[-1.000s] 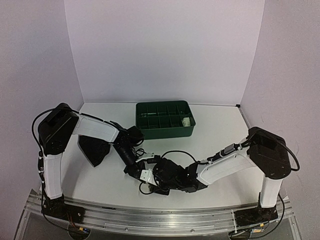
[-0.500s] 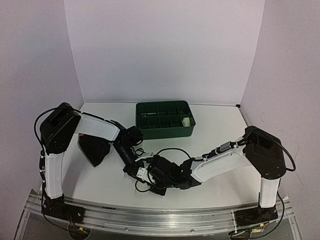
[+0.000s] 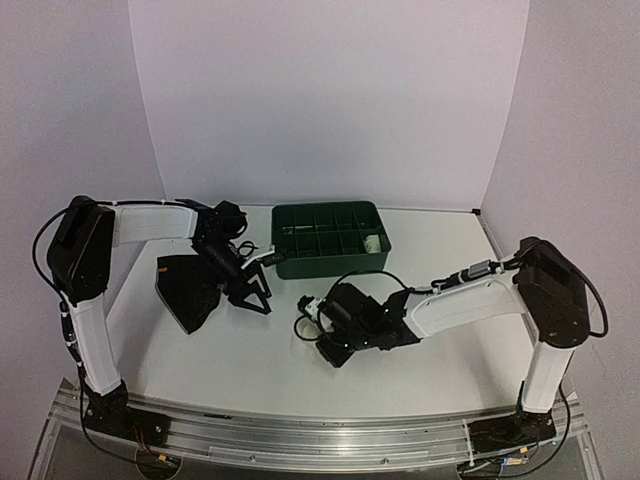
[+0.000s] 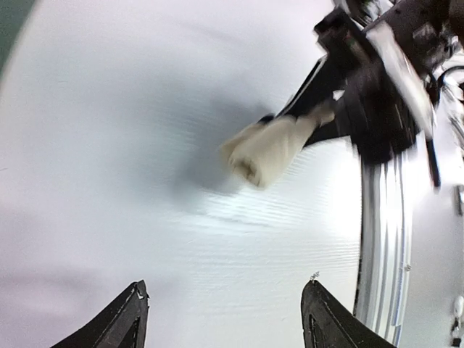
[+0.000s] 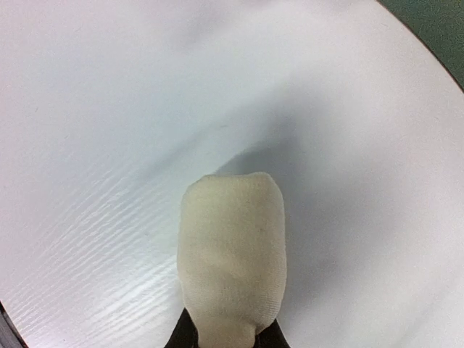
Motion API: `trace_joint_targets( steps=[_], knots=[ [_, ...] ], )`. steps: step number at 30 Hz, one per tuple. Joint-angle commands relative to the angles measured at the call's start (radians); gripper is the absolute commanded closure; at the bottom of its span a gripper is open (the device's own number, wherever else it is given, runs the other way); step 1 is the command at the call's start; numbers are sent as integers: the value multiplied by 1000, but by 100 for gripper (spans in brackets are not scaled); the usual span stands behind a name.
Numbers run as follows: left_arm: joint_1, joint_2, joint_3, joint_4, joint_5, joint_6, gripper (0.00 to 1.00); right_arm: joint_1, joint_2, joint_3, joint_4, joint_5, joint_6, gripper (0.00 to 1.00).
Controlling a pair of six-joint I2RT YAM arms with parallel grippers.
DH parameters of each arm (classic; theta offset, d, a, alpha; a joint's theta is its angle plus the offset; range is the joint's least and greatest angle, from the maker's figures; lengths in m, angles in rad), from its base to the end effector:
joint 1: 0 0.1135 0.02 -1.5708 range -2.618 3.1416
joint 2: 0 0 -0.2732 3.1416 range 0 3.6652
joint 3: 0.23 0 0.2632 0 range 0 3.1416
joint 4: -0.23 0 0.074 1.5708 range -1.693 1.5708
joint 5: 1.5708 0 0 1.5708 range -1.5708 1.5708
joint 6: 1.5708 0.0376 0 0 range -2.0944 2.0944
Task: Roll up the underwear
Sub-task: Pick up the underwear from the center of the board, then place the underwear in the storage box.
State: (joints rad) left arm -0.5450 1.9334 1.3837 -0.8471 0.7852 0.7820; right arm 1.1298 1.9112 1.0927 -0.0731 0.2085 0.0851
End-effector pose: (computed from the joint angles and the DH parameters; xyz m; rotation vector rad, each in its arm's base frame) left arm 0.3147 -0.2219 0.1871 1.7283 2.0535 -1.0753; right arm 0.1777 0.3582 0.1387 -1.1462 2.1730 0.2841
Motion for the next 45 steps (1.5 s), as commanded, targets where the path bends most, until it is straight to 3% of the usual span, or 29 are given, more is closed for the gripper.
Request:
trace_joint_targets(
  steps=[1, 8, 16, 24, 31, 45],
  knots=[
    [47, -128, 30, 22, -117, -91, 28, -107, -132, 49, -64, -2, 206, 100],
    [53, -261, -56, 69, -211, -222, 13, -267, -159, 218, -109, 87, 254, 100],
    [53, -366, -156, 138, -261, -345, 9, -395, 74, 550, -175, 206, 133, 100],
    [53, -415, -264, 200, -255, -406, 8, -453, 264, 723, -191, 213, 90, 100],
    [53, -418, -291, 220, -248, -403, 8, -467, 381, 807, -260, 148, 103, 100],
    [52, -427, -320, 251, -240, -400, 8, -451, 383, 725, -447, 104, 477, 100]
  ],
)
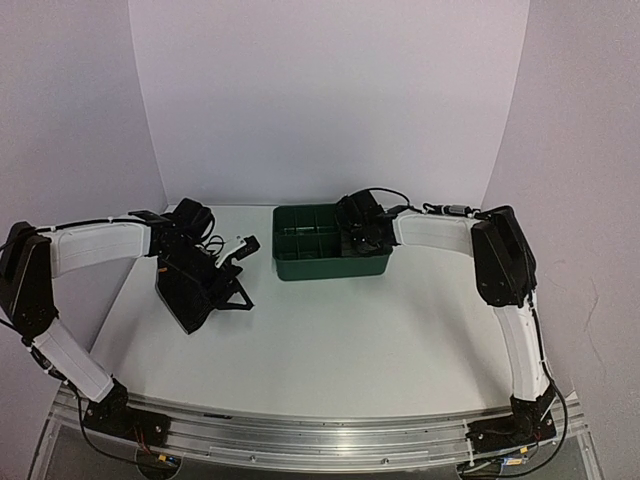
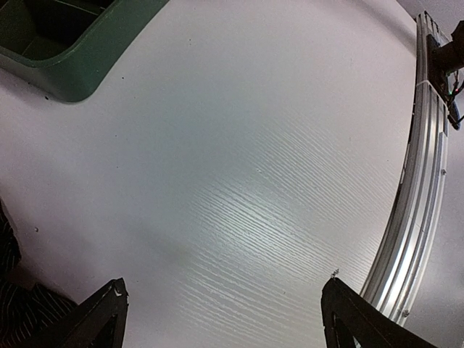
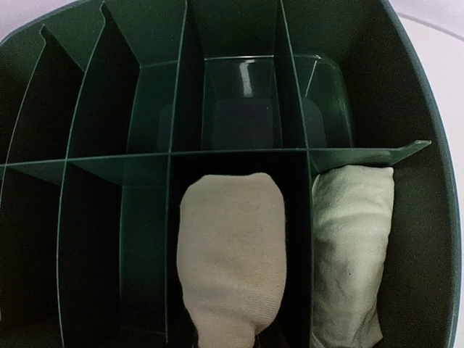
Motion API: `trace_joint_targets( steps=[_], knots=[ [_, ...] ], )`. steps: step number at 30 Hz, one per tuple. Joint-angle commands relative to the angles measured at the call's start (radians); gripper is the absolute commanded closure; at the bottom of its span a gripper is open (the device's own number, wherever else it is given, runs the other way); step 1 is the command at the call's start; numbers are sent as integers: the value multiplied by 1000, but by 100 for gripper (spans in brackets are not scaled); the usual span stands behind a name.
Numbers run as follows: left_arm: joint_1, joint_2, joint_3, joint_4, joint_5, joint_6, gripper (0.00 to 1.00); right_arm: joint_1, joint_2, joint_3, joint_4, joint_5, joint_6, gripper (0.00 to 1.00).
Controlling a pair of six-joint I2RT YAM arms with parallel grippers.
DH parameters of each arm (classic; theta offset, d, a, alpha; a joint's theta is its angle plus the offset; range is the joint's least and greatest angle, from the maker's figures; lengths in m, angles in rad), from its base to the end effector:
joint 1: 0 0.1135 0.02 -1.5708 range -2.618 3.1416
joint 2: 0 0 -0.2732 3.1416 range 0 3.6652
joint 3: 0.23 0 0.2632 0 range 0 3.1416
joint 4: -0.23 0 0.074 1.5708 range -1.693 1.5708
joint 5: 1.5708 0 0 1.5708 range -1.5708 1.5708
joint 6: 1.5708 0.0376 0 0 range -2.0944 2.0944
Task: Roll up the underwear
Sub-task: Place the underwear in the storage box.
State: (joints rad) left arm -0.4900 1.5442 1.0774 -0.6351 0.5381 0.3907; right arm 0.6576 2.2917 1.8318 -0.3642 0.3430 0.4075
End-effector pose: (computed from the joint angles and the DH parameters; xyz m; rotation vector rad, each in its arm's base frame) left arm 0.2703 -0.1660 0.2300 1.2660 2.2842 -0.7486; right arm 0.4279 0.3145 0.1785 -0.1338 2.3330 0.1158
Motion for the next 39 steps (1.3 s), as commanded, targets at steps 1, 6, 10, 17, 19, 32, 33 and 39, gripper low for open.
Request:
trace_joint_targets(
  steps=[1, 6, 10, 17, 19, 32, 33, 39],
  knots=[
    [-2, -38, -14, 41, 9, -9, 8, 32, 17, 3, -167, -27, 170, 100],
    [-2, -44, -14, 43, 6, -1, 8, 58, 33, 23, -203, -16, 298, 100],
    [-3, -47, -18, 46, 7, -1, 8, 58, 18, 6, -211, 25, 293, 100],
    [-2, -51, -27, 58, 7, 3, 8, 20, 55, 37, -221, -28, 188, 100],
    [-2, -52, -28, 62, 7, 3, 8, 4, 72, 41, -224, -57, 179, 100],
    [-2, -44, -35, 72, 4, 12, 8, -5, 58, 175, -309, -88, -7, 60],
    [-2, -43, -35, 72, 3, 12, 8, -6, 50, 180, -314, -84, -21, 59],
    [-3, -41, -33, 76, 1, 20, 8, -5, 15, 195, -340, -81, -62, 56]
  ],
)
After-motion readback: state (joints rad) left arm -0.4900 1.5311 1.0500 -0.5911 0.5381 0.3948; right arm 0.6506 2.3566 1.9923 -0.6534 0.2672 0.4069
